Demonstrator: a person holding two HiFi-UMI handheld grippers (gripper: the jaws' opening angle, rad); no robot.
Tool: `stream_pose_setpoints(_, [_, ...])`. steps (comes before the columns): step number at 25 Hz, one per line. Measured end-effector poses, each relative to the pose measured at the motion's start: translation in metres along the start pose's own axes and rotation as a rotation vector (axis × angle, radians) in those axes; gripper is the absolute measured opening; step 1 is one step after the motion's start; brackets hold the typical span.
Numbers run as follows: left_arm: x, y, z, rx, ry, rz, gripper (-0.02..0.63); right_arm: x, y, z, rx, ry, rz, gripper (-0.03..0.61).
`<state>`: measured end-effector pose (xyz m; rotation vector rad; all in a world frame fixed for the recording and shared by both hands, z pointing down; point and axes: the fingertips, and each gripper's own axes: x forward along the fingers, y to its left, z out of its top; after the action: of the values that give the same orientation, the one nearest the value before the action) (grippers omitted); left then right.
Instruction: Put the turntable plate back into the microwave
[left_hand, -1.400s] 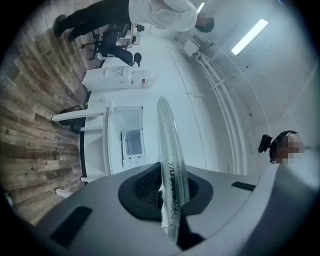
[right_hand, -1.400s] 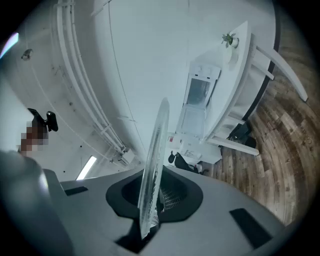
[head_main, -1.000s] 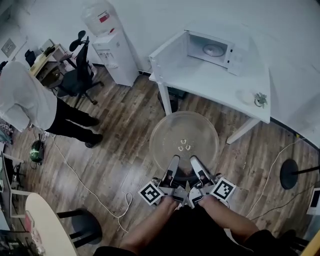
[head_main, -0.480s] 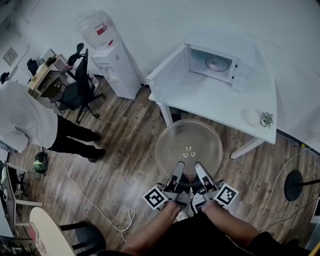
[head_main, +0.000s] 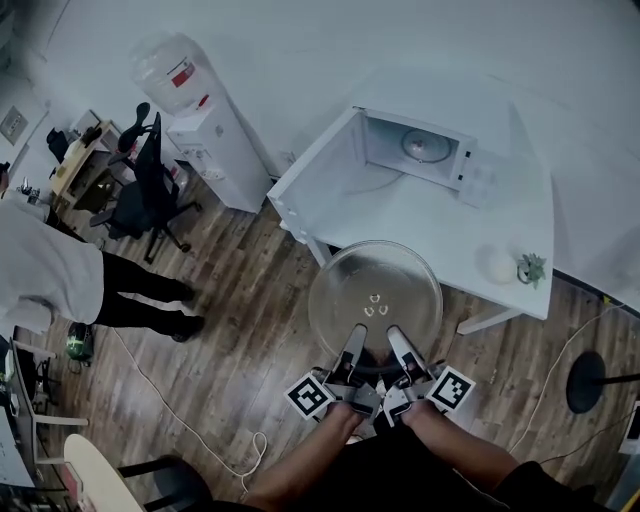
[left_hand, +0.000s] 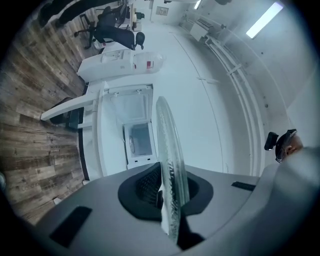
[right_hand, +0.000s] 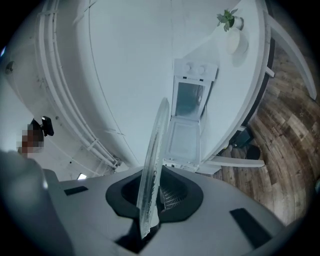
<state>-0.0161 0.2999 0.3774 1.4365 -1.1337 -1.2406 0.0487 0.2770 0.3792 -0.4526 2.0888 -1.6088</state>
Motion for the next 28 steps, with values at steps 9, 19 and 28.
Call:
stream_pose_setpoints(9, [0.062,0.017,0.011,-0.013,0.0,0.005,0.04,0.04,-0.021,0.047,0.004,0.003,-0.012,0.055])
stream_pose_setpoints(19, [0.116,0.037,0.028,-0.003,0.034,-0.012,0.04,0.078,-0.046,0.083,-0.007,-0.028,-0.018,0.055])
stream_pose_setpoints(28, [0.171,0.067,0.06,-0.024,0.087,0.007,0.04,0.13,-0.077,0.111,-0.006,-0.077,-0.05,0.055])
